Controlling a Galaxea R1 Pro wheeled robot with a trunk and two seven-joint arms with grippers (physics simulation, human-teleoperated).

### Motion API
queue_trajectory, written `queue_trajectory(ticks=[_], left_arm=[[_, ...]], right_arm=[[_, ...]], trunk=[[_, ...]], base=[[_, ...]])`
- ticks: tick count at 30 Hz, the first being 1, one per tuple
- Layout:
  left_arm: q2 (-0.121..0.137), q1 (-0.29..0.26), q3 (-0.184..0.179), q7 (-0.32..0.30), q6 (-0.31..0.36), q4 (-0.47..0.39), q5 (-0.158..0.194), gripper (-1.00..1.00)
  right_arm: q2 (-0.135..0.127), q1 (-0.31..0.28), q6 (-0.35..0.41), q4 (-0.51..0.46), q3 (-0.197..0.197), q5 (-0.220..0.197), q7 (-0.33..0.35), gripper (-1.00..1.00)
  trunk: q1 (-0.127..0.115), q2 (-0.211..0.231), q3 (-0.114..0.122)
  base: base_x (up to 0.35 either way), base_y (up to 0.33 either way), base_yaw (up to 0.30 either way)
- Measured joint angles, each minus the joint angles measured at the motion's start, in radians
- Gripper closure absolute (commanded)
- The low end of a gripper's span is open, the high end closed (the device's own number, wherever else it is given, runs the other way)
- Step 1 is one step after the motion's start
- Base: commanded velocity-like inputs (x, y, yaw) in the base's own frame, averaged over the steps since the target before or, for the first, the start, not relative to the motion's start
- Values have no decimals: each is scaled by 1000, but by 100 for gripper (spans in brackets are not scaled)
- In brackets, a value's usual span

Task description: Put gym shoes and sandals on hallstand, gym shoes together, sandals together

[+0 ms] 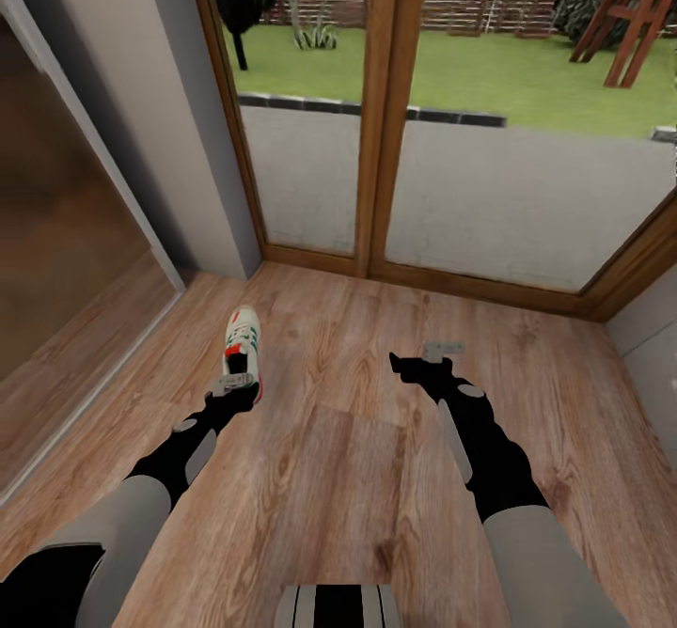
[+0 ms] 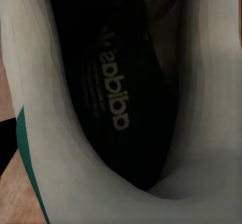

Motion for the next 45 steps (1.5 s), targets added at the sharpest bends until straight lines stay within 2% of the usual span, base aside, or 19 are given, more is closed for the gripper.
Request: queue_trajectory(ticks=[19,45], left_arm=[[-13,0,0,-2,2,-1,1,100],[-14,0,0,-2,3,-1,2,100]], right_arm=[[0,0,0,1,0,-1,0,-100],[0,0,0,2,-1,-1,0,-100]], trunk=[[-9,4,105],[-20,11,248]], base=[[0,0,0],[0,0,0]])
